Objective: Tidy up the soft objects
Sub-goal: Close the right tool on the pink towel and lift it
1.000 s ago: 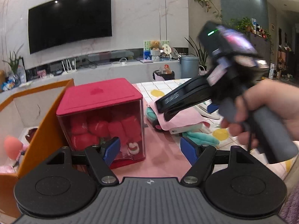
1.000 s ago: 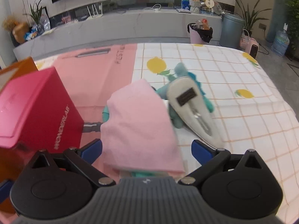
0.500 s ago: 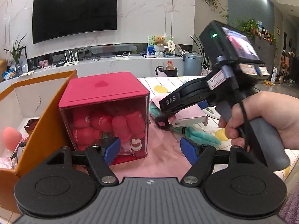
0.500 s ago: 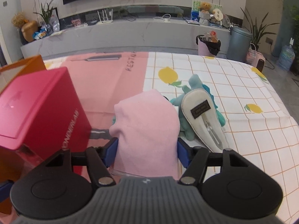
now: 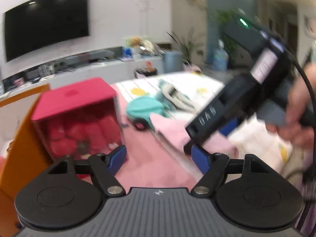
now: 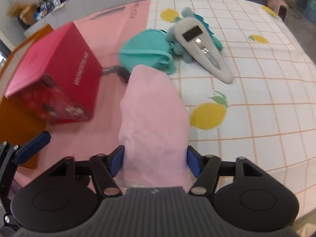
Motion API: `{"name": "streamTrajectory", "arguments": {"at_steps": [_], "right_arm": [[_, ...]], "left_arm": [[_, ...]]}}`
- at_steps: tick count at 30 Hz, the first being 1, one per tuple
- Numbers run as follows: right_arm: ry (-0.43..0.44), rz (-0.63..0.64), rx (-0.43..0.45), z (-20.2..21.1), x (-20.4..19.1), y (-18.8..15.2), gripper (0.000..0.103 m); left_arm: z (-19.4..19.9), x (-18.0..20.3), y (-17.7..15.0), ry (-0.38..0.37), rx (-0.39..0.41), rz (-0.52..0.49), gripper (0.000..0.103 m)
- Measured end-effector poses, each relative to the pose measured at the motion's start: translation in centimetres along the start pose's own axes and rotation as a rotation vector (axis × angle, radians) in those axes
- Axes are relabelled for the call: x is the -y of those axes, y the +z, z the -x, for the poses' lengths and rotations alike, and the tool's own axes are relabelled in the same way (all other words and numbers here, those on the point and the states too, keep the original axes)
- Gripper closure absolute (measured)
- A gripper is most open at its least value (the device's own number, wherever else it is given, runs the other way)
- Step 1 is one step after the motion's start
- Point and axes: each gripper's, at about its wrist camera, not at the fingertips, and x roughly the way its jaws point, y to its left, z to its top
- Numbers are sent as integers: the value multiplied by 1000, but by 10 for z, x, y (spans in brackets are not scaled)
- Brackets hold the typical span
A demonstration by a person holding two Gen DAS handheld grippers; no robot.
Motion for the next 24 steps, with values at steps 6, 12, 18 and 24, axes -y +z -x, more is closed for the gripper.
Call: {"name": "streamTrajectory", "arguments": {"at_steps": [6, 12, 18, 24], "right_arm": [[-22, 2, 38, -3, 6, 17, 12], [-48, 92, 121, -6, -7, 39, 7], [-14, 89, 72, -36, -10, 65, 25], [-40, 67, 112, -53, -2, 69, 71]], "left_arm": [[-12, -13, 0, -69, -102, 117, 16], [-23, -16, -1, -192, -137, 190, 16], [-31, -16, -6, -291, -187, 286, 16], [-30, -18, -12, -272, -200, 282, 16]]}}
